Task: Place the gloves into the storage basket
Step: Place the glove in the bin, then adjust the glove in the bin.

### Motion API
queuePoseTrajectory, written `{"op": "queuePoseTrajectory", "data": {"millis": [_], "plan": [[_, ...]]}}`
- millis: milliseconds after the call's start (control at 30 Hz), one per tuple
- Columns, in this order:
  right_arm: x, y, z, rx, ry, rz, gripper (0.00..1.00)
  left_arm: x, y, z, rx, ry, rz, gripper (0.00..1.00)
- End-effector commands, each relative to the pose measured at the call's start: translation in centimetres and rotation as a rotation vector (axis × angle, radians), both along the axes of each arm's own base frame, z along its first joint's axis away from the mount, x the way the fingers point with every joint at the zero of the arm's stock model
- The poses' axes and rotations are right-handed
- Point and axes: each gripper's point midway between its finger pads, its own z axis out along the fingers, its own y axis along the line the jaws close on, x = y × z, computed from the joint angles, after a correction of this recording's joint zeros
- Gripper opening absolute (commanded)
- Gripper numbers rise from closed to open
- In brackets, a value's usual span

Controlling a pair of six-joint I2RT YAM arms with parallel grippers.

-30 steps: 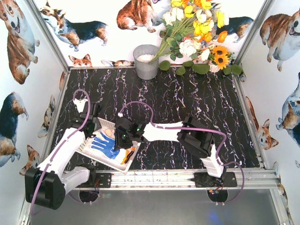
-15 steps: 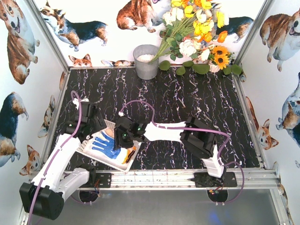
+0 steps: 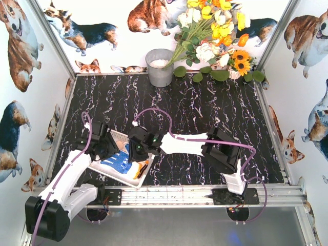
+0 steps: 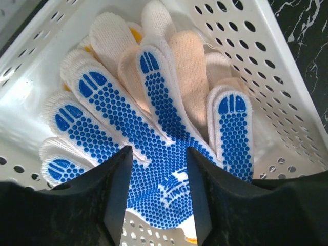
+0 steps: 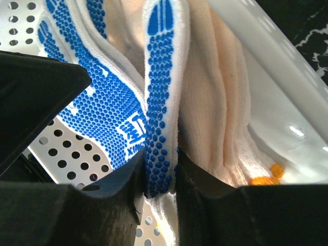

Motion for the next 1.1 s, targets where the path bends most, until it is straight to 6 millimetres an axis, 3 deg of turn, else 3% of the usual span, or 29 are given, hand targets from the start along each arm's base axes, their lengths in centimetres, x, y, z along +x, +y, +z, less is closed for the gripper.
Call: {"op": "queuePoseTrajectory", "data": {"millis": [0, 133, 267, 400, 600, 800, 1067], "plan": [[0.5, 0.2, 1.8, 0.038, -0.046, -0.017, 0.25, 0.8, -0.8, -0.8, -0.053, -0.025, 0.041, 0.38], [0.5, 0.1, 1.1, 0.028, -0.045, -0.021, 0.15, 0.9, 0.0, -1.9, -0.021, -0.037, 0.072, 0.31], [0.2, 0.5, 0.7, 0.026, -0.041, -0.011, 0.1, 2.0, 0.7, -1.7, 0.003, -0.108, 0.109, 0.26], [0.3, 0.4, 0.1, 0.002, -0.052, -0.007, 0.09, 3.2, 0.9, -1.7, 0.011, -0.162, 0.129, 0.25], [0.2, 0.0, -0.1, -0.025, -0.067, 0.004, 0.14, 3.6, 1.2, -3.6, 0.052, -0.12, 0.105, 0.24], [0.5, -0.4, 2.6, -0.028, -0.12, 0.023, 0.34, 4.7, 1.5, -2.7, 0.083, -0.161, 0.081, 0.25], [0.9, -2.7, 7.4, -0.085, -0.262, 0.054, 0.43, 4.6, 2.3, 1.7, 0.123, -0.232, 0.053, 0.48]]}}
